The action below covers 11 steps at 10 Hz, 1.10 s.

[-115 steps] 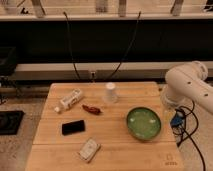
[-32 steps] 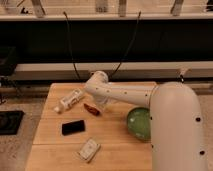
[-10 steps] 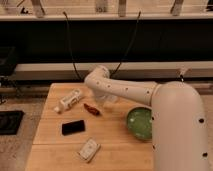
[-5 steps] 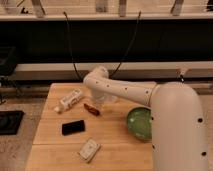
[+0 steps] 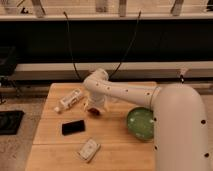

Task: Drag the pepper across the table

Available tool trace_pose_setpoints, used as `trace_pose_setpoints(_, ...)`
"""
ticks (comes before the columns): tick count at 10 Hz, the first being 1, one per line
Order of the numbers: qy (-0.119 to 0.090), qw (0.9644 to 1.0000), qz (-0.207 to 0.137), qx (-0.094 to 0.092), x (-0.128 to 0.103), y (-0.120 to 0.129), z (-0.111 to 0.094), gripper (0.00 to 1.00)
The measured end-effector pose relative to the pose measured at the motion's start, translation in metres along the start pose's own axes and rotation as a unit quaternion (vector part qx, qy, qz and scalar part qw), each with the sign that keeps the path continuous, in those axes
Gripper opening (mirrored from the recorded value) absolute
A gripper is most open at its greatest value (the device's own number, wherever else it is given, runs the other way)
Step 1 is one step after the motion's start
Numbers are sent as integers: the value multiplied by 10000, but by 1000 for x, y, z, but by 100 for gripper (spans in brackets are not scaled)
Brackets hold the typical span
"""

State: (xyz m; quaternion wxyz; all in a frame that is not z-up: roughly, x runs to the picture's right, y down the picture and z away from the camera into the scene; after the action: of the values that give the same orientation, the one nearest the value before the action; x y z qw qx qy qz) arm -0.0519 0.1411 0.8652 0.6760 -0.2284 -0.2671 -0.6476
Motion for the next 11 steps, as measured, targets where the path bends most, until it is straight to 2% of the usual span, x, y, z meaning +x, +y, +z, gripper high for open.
trace_pose_setpoints(3, -36, 9994, -331, -11, -5, -4, 8, 78)
trace_pose_setpoints(5, -41, 9989, -462, -6, -5, -4, 13, 62)
trace_pose_setpoints(10, 28, 9971, -760, -53, 0, -10, 19, 9)
trace_pose_setpoints(11, 33, 9968, -795, -65, 1, -12, 20, 2)
